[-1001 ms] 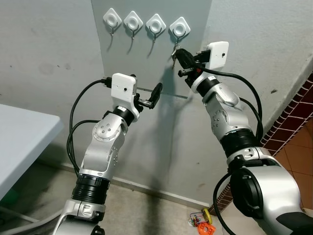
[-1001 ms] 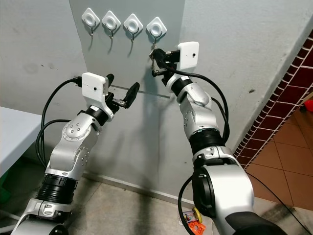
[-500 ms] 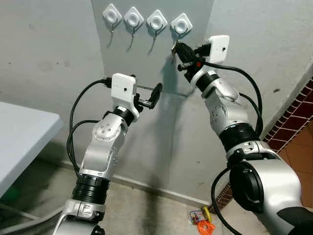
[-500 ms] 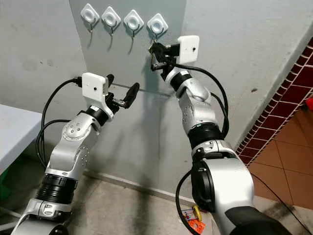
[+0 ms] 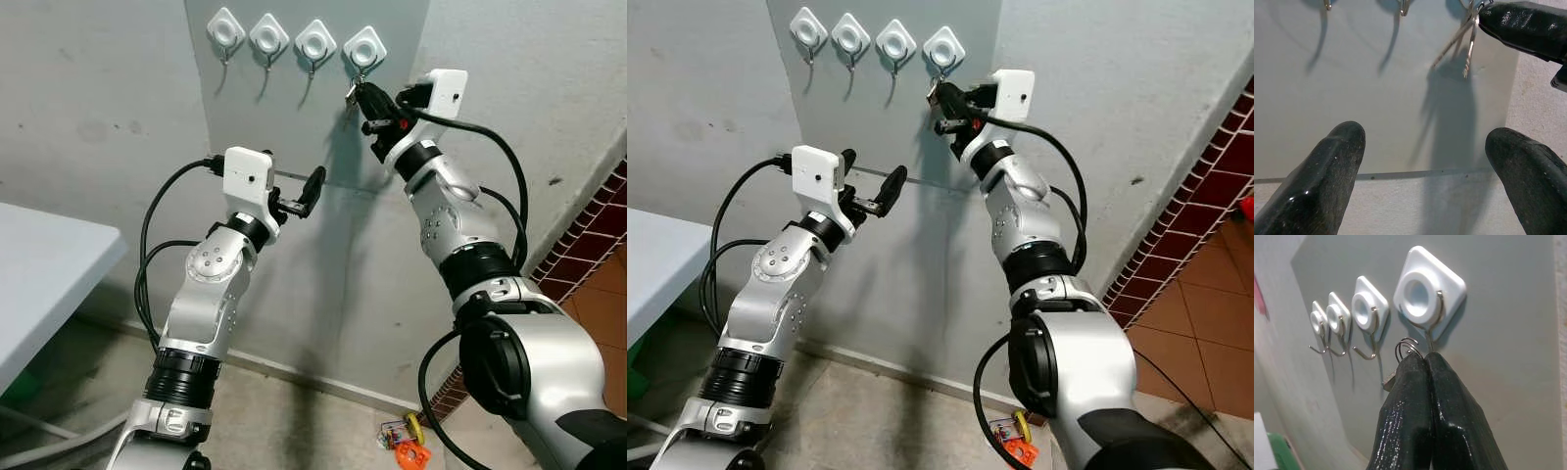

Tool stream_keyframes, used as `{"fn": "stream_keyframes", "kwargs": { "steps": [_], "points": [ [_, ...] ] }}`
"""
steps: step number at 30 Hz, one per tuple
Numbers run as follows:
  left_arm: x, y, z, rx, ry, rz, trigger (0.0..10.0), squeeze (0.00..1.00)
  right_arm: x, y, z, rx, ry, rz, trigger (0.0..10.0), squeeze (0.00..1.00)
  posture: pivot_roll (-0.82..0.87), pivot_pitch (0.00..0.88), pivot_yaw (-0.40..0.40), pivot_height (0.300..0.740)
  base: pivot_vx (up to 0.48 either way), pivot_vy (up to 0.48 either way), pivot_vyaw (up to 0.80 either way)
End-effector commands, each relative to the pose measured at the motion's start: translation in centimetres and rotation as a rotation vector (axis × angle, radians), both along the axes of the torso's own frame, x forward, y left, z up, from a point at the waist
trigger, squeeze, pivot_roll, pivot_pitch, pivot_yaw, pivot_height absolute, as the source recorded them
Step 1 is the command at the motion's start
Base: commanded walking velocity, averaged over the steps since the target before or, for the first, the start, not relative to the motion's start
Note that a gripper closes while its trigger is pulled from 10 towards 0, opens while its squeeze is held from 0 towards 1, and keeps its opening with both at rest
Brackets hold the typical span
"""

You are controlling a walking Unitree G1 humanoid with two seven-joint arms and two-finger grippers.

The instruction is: Hang keys on a hook

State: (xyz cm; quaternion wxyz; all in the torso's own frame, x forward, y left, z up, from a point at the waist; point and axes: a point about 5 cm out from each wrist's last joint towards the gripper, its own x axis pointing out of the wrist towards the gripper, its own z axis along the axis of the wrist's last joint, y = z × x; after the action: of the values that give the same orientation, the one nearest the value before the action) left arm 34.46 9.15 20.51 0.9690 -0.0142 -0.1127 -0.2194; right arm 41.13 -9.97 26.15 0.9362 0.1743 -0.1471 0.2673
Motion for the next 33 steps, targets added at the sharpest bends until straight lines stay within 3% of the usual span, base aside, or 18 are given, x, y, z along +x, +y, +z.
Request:
{"fn": "stream_keyframes", "kwargs": {
  "steps": [1, 10, 20, 28, 29, 33],
  "points": [
    [0.0, -0.2, 0.7, -0.003, -0.019, -0.004, 10.0, 0.0, 0.2, 0.1, 1.1, 0.064, 0.005, 0.025, 10.0, 0.0, 0.07, 0.0, -0.026, 0.74, 0.0, 0.0, 0.0],
    [0.0, -0.1, 0.8, -0.005, -0.017, 0.0, 10.0, 0.0, 0.3, 0.5, 0.8, 0.156, 0.107, 0.105, 10.0, 0.0, 0.07, 0.0, -0.027, 0.74, 0.0, 0.0, 0.0],
    [0.1, -0.1, 0.9, -0.012, -0.014, 0.008, 10.0, 0.0, 0.3, 0.8, 0.1, 0.149, 0.176, 0.149, 10.0, 0.0, 0.07, 0.0, -0.029, 0.74, 0.0, 0.0, 0.0],
    [0.2, 0.0, 0.9, -0.011, -0.012, 0.014, 10.0, 0.0, 0.0, 0.7, -0.2, 0.129, 0.116, 0.158, 10.0, 0.0, 0.07, 0.0, -0.027, 0.74, 0.0, 0.0, 0.0],
    [0.2, 0.1, 0.9, -0.011, -0.012, 0.015, 10.0, 0.0, -0.1, 0.6, -0.1, 0.125, 0.105, 0.149, 10.0, 1.0, 0.07, 0.0, -0.025, 0.74, 0.0, 0.0, 0.0],
    [0.2, 0.1, 0.9, -0.007, -0.012, 0.021, 10.0, 0.0, -0.2, 0.3, -0.3, 0.108, 0.07, 0.131, 10.0, 1.0, 0.07, 0.0, -0.023, 0.74, 0.0, 0.0, 0.0]
  ]
}}
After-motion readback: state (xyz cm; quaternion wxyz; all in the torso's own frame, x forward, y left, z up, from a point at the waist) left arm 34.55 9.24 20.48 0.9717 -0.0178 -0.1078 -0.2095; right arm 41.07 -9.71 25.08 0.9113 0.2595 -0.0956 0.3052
